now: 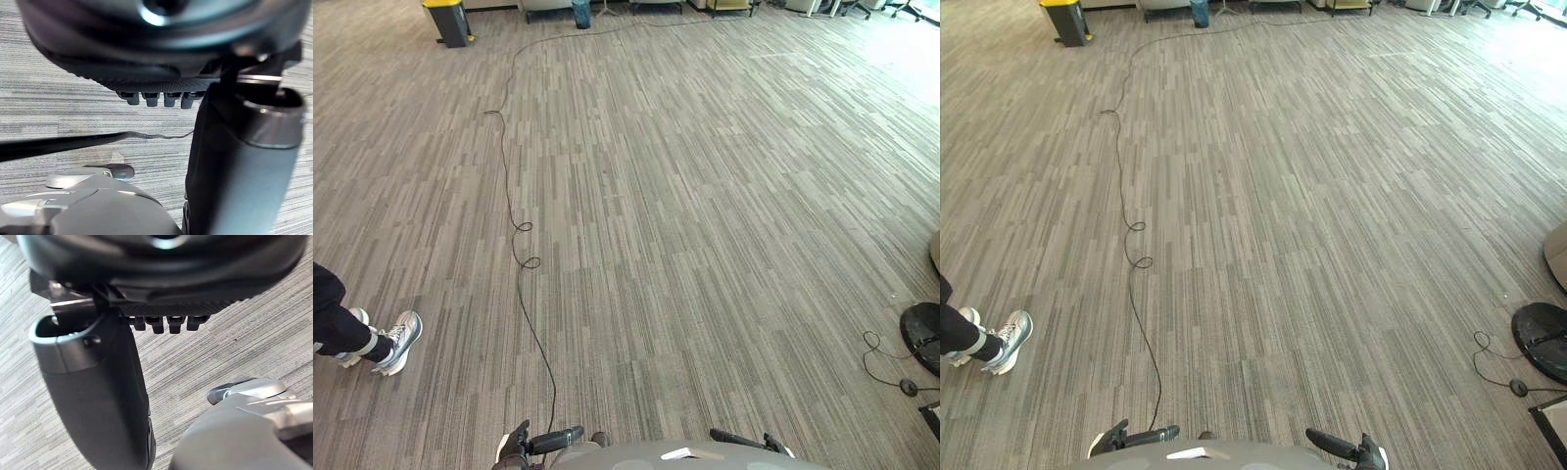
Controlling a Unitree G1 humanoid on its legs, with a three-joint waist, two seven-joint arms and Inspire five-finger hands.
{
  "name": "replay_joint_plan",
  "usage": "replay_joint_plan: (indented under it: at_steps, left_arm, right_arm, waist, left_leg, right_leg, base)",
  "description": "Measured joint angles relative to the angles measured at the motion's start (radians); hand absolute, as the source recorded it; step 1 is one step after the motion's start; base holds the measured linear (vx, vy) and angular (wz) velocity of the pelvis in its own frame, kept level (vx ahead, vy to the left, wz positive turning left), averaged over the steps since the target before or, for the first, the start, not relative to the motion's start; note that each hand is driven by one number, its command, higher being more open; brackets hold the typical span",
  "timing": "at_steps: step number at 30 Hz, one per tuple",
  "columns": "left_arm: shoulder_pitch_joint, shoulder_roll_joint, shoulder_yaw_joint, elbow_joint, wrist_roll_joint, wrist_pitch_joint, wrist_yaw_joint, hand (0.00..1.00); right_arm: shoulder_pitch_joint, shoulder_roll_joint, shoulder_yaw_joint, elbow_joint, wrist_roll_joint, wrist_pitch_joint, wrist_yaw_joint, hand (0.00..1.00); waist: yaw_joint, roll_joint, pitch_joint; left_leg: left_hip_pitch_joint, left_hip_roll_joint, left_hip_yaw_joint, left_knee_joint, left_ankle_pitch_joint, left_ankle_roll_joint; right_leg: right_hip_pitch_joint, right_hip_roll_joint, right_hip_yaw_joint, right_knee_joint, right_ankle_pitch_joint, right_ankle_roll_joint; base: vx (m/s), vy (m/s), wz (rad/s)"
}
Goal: Pick up cushions and gather them together orderly.
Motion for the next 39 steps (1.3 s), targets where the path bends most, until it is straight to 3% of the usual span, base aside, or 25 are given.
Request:
replay_joint_plan:
  at_steps: [19, 29, 39]
  left_arm:
    - [-0.041, -0.005, -0.010, 0.031, 0.029, 0.000, 0.000, 1.00]
    - [-0.045, 0.006, -0.019, 0.036, 0.029, 0.000, 0.000, 1.00]
    - [-0.049, 0.022, -0.060, 0.040, 0.031, 0.000, 0.006, 1.00]
  right_arm:
    - [-0.067, -0.004, -0.035, 0.012, -0.001, 0.003, 0.000, 1.00]
    - [-0.056, -0.006, -0.032, 0.029, 0.002, 0.006, 0.001, 1.00]
    - [-0.099, 0.002, -0.029, 0.047, 0.041, 0.001, 0.002, 1.00]
  waist:
    - [-0.017, 0.025, 0.073]
    - [-0.019, 0.012, 0.072]
    - [-0.018, -0.001, 0.062]
  left_leg:
    - [0.024, 0.001, 0.011, -0.057, 0.058, 0.005]
    - [-0.003, -0.021, 0.006, -0.056, 0.045, 0.026]
    - [0.018, -0.032, 0.026, -0.055, 0.049, 0.022]
  right_leg:
    - [0.008, 0.001, -0.066, -0.027, 0.023, -0.009]
    - [0.011, -0.019, -0.094, -0.072, 0.041, 0.009]
    - [0.039, -0.029, -0.104, -0.077, 0.048, 0.016]
  base:
    - [-0.09, -0.014, 0.01]
    - [-0.01, 0.024, 0.05]
    - [0.07, -0.012, -0.01]
